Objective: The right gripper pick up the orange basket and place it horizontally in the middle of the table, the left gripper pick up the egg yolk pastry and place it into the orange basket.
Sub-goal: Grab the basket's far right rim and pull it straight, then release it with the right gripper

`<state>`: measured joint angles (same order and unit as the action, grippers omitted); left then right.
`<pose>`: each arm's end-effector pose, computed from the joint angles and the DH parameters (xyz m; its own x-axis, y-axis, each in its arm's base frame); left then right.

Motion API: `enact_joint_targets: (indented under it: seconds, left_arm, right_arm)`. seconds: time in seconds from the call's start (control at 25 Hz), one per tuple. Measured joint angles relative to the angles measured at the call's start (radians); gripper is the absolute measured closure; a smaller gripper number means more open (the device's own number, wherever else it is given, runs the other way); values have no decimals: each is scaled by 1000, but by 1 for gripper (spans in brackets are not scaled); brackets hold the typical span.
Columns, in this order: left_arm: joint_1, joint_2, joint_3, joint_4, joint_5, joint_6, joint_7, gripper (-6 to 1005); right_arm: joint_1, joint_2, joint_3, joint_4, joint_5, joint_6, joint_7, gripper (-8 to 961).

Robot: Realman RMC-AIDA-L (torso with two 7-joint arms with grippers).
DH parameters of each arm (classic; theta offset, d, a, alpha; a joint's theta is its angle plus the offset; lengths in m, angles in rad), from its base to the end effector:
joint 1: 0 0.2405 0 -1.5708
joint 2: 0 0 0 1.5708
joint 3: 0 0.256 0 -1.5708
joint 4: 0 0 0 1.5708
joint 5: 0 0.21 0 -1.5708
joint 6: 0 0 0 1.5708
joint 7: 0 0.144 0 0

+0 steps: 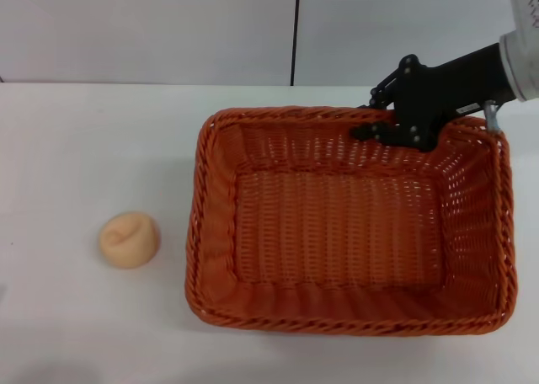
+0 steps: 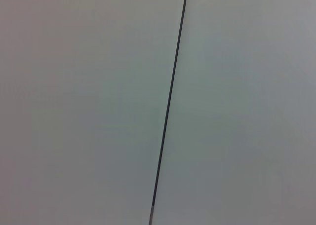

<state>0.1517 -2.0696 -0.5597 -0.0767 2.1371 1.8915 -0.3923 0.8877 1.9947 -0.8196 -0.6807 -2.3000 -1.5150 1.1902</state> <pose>-0.3761 0.0874 0.0322 0.5680 -0.2406 0.7871 0.8077 -0.0207 -0.5892 0.1779 0.4072 0.0083 0.9820 0.1808 -0.0547 0.1702 -0.9725 -0.1587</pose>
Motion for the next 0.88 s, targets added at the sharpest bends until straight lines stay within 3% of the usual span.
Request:
enact_joint_targets:
  seconds: [0.32,0.56,0.88]
  left_arm:
    - [-9,1,-5,0,0,-5,0,155]
    - [-9,2,-5,4,0,-8,0,155]
    - [-13,2,-1,10,1,-13,1,156]
  right_arm:
    - [17,22,-57,-8,-7,22,-17,719]
    - [6,60,-113,-36,-5,105,-27,692]
    - [-33,67,-104,-93,40,126,-18,637]
